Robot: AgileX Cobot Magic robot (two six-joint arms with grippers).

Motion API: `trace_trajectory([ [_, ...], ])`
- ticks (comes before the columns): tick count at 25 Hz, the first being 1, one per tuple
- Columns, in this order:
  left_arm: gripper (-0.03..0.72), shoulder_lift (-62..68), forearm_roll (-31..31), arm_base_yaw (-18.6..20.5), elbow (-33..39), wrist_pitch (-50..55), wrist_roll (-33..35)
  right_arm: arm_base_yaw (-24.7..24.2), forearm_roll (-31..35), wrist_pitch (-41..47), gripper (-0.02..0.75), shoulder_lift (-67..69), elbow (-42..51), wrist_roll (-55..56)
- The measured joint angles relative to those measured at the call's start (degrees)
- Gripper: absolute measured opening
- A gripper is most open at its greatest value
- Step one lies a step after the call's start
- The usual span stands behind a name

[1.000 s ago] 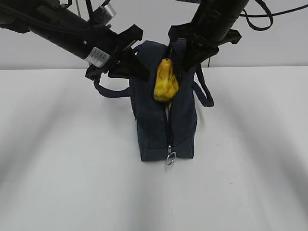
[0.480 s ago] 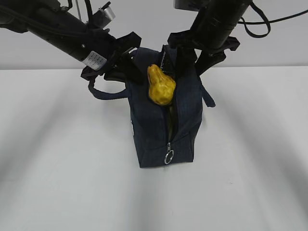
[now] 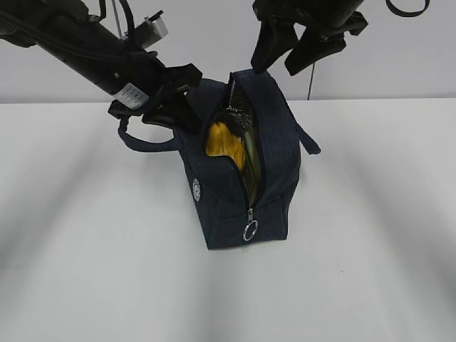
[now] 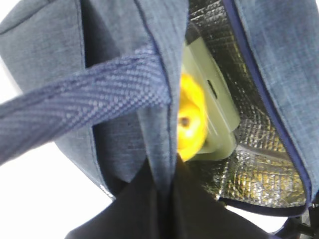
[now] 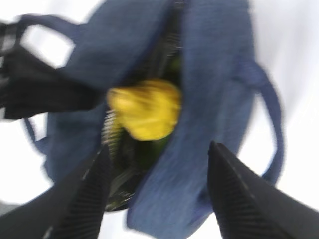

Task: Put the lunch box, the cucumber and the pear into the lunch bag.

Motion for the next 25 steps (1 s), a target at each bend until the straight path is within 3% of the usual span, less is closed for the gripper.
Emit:
trace_trajectory([
  [4, 0.0, 0.0, 0.26, 0.0, 0.0, 0.06, -0.13, 0.0, 8.19, -1.23, 0.456, -7.74, 9.74, -7.17],
  [10, 0.0, 0.0, 0.12, 0.0, 0.0, 0.17, -0.18, 0.0, 14.2, -15.96, 0.456, -21.64, 35.48, -20.83],
  [17, 0.0, 0.0, -3.45, 0.0, 0.0, 0.07, -0.18, 0.0, 39.03, -34.15, 0.456, -28.65, 64.19, -56.03],
  [20, 0.0, 0.0, -3.79, 0.0, 0.0, 0.0, -0.18, 0.0, 48.82, -36.96, 0.456, -27.46, 69.97, -64.03],
  [25, 0.0, 0.0, -3.9, 0.0, 0.0, 0.0, -0.18, 0.0, 62.86, -38.76, 0.456, -23.31, 71.34, -66.07],
])
